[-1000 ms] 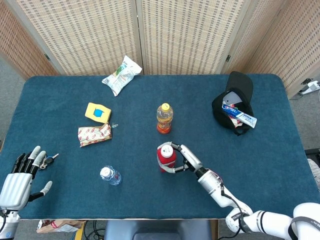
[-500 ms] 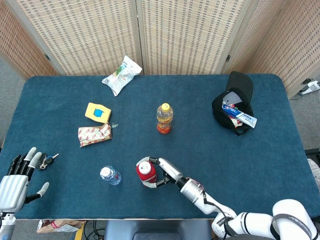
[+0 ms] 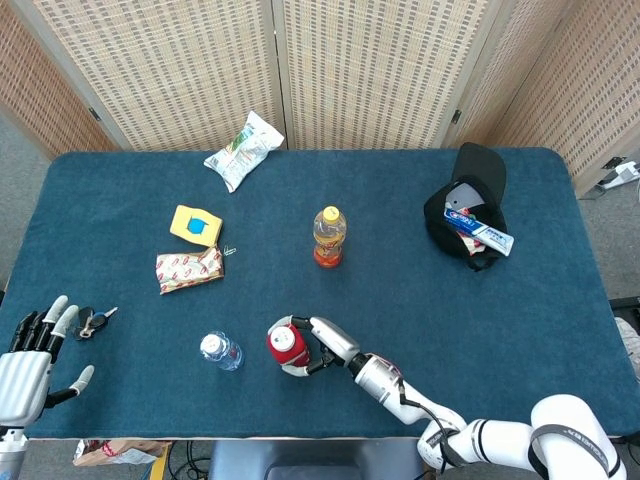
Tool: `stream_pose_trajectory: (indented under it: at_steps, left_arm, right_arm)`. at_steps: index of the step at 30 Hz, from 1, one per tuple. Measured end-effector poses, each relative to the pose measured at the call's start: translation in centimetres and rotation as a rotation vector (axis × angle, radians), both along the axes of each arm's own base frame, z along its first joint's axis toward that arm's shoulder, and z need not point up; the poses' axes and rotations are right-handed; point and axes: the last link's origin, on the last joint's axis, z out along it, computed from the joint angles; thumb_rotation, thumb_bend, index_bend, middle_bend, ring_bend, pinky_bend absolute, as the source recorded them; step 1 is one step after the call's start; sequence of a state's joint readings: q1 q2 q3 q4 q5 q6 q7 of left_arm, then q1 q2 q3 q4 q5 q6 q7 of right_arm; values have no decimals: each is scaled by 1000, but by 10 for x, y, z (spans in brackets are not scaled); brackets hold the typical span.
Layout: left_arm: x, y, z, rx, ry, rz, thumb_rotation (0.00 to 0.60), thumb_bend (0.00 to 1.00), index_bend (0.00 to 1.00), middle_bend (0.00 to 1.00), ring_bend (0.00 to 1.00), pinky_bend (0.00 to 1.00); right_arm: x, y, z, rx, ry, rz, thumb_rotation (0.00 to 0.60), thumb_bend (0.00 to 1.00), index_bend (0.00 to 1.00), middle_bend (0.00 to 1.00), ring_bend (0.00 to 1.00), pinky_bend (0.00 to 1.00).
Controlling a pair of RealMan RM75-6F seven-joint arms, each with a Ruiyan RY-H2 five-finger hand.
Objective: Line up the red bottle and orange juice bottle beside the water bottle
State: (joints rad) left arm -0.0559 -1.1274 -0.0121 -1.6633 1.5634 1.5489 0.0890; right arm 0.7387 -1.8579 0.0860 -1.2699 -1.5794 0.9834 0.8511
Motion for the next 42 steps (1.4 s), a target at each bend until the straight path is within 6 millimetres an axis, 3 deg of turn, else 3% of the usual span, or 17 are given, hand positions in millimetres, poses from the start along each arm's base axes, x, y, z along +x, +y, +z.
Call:
stream_pose_trajectory:
  at_steps: [6,10,14,17,29,39,42]
  left_arm:
    - [-2,-1,1,5,0,4,600,240,0,0,0,0]
    - [-2,-1,1,3,0,4,600,240,0,0,0,0]
    - [-2,0,0,1,-3,2,600,241,0,0,0,0]
    - [-2,1,0,0,0,0,600,241,0,0,0,0]
    - [3,4,-2,-7,6,-12,600,240,0,0,0,0]
    - [5,7,-10,-27,1,-13,600,241,0,0,0,0]
    - [6,9,-13,-35,0,-21,600,240,0,0,0,0]
  right_arm:
    - [2,0,-4,5,10,16,600,341,478,333,257,293]
    - [2,0,-4,3,16,25,600,252,331,237,180,248]
    - [0,1,-1,5,19,35,600,162,103,101,74,162]
    - [0,1,3,-2,9,38,600,150,21,49,38,132]
    - [-19,-4,51,-132,-9,24,600,148,0,47,24,114]
    - [-65,-2,113,-334,85,-89,600,139,0,64,24,114]
    - [-74,-3,122,-371,109,-136,600,111,0,62,24,114]
